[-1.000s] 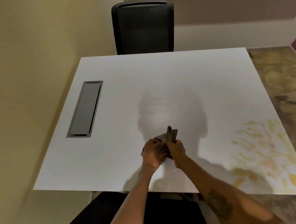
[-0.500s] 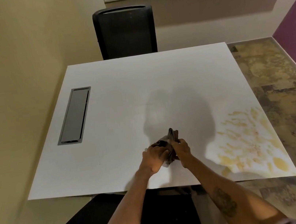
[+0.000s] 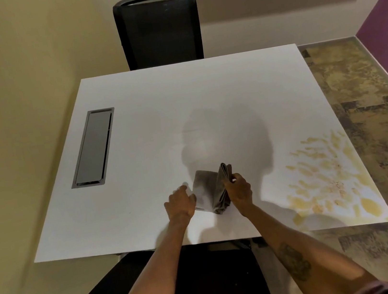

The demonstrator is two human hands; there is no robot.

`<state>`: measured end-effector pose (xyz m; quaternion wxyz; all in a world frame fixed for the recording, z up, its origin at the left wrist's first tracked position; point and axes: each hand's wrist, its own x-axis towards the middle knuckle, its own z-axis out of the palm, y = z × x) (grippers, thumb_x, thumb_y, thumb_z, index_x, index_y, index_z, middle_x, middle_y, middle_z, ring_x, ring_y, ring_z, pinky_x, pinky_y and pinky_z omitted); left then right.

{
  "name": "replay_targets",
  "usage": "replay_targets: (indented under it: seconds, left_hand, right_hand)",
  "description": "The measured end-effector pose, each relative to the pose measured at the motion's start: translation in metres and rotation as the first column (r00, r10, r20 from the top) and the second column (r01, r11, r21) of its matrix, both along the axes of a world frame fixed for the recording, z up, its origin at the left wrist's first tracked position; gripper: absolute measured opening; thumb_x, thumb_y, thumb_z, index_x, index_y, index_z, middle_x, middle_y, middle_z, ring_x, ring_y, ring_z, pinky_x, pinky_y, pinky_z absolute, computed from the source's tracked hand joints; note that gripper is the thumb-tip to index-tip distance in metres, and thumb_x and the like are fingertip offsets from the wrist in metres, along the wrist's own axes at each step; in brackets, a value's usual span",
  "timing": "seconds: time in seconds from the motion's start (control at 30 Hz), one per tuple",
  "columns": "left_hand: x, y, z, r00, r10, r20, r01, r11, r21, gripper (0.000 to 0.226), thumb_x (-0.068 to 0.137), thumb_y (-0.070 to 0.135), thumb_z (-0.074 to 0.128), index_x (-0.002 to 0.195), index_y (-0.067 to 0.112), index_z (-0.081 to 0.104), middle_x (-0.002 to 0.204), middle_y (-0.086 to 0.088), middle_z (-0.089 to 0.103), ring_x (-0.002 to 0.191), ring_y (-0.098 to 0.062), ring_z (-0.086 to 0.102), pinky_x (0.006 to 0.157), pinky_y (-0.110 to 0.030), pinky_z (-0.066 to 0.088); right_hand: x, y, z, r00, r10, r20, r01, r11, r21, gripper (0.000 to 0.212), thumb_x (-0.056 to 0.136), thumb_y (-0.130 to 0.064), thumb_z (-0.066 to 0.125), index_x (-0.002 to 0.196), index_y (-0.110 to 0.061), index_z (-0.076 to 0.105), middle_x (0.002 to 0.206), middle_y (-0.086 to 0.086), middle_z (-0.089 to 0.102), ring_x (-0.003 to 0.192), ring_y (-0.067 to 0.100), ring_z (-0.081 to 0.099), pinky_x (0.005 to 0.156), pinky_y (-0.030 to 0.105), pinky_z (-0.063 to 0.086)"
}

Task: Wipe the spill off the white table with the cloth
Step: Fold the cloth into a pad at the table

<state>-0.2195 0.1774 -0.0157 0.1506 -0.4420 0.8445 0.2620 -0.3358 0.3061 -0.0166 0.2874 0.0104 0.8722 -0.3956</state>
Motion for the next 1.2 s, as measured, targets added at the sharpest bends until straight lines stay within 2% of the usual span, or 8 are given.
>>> replay_targets:
  seconds: [0.2, 0.3, 0.5, 0.6, 0.7, 0.87, 1.1, 1.2]
  left_hand:
    - [0.011, -0.013, -0.02, 0.967, 0.249, 0.047, -0.253, 0.948, 0.195, 0.048, 0.099, 0.036, 0.058, 0.142, 0.016, 0.055, 0.143, -0.01, 0.059, 0.131, -0.033, 0.056, 0.107, -0.041, 0.045]
    - [0.012, -0.008, -0.03, 0.947, 0.321, 0.036, -0.318, 0.906, 0.279, 0.049, 0.099, 0.039, 0.061, 0.141, 0.014, 0.059, 0.142, -0.012, 0.061, 0.13, -0.033, 0.058, 0.107, -0.04, 0.046]
    - [0.012, -0.002, -0.039, 0.922, 0.388, -0.014, -0.36, 0.867, 0.345, 0.032, 0.094, 0.034, 0.069, 0.118, 0.013, 0.072, 0.123, -0.007, 0.073, 0.116, -0.029, 0.066, 0.096, -0.036, 0.049]
    - [0.014, -0.004, -0.04, 0.929, 0.37, -0.019, -0.344, 0.88, 0.329, 0.03, 0.093, 0.035, 0.07, 0.116, 0.015, 0.072, 0.122, -0.006, 0.073, 0.115, -0.028, 0.067, 0.096, -0.036, 0.05]
    - [0.016, -0.005, -0.039, 0.953, 0.303, -0.015, -0.287, 0.917, 0.278, 0.027, 0.093, 0.032, 0.069, 0.115, 0.016, 0.07, 0.121, -0.007, 0.072, 0.114, -0.03, 0.067, 0.094, -0.036, 0.05]
    - [0.012, -0.004, -0.035, 0.964, 0.253, -0.083, -0.231, 0.95, 0.212, 0.02, 0.091, 0.023, 0.067, 0.107, 0.012, 0.068, 0.115, -0.006, 0.069, 0.103, -0.028, 0.068, 0.084, -0.034, 0.05]
    - [0.005, 0.006, -0.035, 0.986, 0.159, -0.054, -0.151, 0.981, 0.124, 0.022, 0.093, 0.027, 0.065, 0.111, 0.013, 0.066, 0.118, -0.006, 0.068, 0.107, -0.027, 0.067, 0.091, -0.039, 0.053]
    - [0.004, 0.008, -0.034, 0.986, 0.159, -0.046, -0.155, 0.984, 0.088, 0.022, 0.093, 0.025, 0.064, 0.112, 0.014, 0.062, 0.115, -0.006, 0.069, 0.107, -0.028, 0.067, 0.091, -0.04, 0.051]
  right_hand:
    - [0.01, -0.018, -0.008, 0.994, 0.084, -0.065, -0.086, 0.996, -0.024, 0.047, 0.094, -0.04, 0.059, 0.133, -0.015, 0.053, 0.115, 0.011, 0.068, 0.098, 0.029, 0.068, 0.089, 0.046, 0.057]
    - [0.016, -0.031, -0.01, 0.986, 0.122, -0.114, -0.125, 0.992, -0.023, 0.054, 0.093, -0.035, 0.063, 0.142, -0.019, 0.046, 0.125, 0.008, 0.065, 0.111, 0.03, 0.064, 0.098, 0.042, 0.052]
    - [0.028, -0.049, -0.014, 0.978, 0.133, -0.161, -0.132, 0.991, 0.016, 0.051, 0.089, -0.027, 0.066, 0.136, -0.021, 0.044, 0.121, 0.006, 0.065, 0.104, 0.029, 0.066, 0.086, 0.036, 0.051]
    - [0.029, -0.05, -0.015, 0.974, 0.121, -0.191, -0.114, 0.992, 0.044, 0.051, 0.09, -0.028, 0.063, 0.137, -0.022, 0.045, 0.115, 0.006, 0.067, 0.099, 0.028, 0.067, 0.08, 0.035, 0.052]
    - [0.024, -0.043, -0.016, 0.977, 0.098, -0.189, -0.081, 0.992, 0.093, 0.049, 0.09, -0.033, 0.059, 0.137, -0.023, 0.05, 0.112, 0.004, 0.068, 0.097, 0.028, 0.067, 0.084, 0.039, 0.055]
    - [0.011, -0.022, -0.02, 0.992, -0.041, -0.12, 0.055, 0.992, 0.111, 0.026, 0.088, -0.039, 0.055, 0.105, -0.019, 0.058, 0.086, 0.001, 0.063, 0.08, 0.027, 0.064, 0.081, 0.046, 0.056]
    - [0.0, 0.01, -0.029, 0.982, -0.187, 0.039, 0.186, 0.982, 0.026, 0.036, 0.094, -0.044, 0.051, 0.121, -0.019, 0.053, 0.104, 0.004, 0.059, 0.097, 0.029, 0.06, 0.091, 0.05, 0.053]
    - [-0.001, 0.022, -0.033, 0.96, -0.232, 0.16, 0.253, 0.959, -0.127, 0.04, 0.092, -0.028, 0.061, 0.128, -0.015, 0.051, 0.116, 0.008, 0.06, 0.099, 0.027, 0.058, 0.085, 0.043, 0.053]
